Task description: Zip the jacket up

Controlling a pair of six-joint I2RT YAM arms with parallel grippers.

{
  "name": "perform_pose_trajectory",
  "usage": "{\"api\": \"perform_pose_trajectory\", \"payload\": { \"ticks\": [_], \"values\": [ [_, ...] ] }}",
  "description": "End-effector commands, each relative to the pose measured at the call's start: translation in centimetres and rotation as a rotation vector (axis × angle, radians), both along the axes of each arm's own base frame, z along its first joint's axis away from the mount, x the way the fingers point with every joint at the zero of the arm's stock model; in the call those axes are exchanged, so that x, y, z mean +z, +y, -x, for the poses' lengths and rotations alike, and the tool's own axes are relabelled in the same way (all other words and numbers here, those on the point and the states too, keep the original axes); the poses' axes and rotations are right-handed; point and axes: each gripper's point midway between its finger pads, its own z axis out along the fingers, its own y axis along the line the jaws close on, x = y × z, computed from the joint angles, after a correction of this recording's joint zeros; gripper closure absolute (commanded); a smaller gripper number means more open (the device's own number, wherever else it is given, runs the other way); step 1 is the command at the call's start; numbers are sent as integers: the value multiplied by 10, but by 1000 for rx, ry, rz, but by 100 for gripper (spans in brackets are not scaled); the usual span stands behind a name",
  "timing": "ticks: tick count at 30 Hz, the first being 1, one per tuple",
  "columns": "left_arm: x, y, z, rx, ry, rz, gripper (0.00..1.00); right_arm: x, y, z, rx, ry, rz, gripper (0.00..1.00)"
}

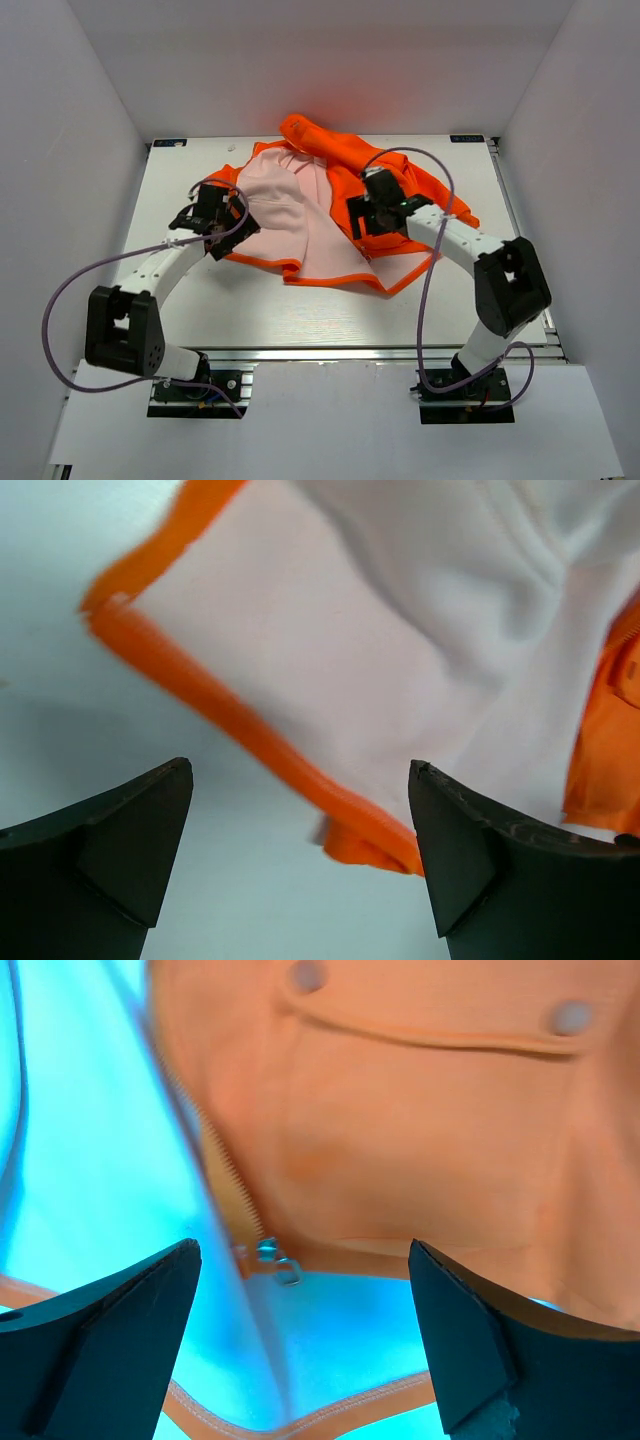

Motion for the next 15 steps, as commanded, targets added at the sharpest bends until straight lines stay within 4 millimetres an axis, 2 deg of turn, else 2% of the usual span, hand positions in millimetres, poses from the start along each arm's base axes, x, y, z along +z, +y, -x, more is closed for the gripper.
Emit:
{"api": "perform_pose_trajectory", "payload": {
  "ticks": [1, 2, 3, 7, 12, 15],
  "values": [
    [-20, 36, 38, 149, 126, -84, 2, -31, -7, 12, 63, 7, 220, 11],
    [-22, 37, 39, 160, 129, -80, 2, -29, -7, 8, 50, -7, 257, 11],
    [-27, 39, 41, 169, 140, -79, 2, -39, -6, 12, 58, 23, 291, 11],
    [-48, 45, 41, 201, 199, -69, 2, -42, 11, 14, 102, 17, 293, 11],
    [-69, 39, 28, 201, 214, -30, 2, -43, 40, 16, 179, 15, 228, 11],
    [-78, 28, 19, 173, 215, 19, 2, -48, 38, 12, 141, 21, 257, 12]
  ]
}}
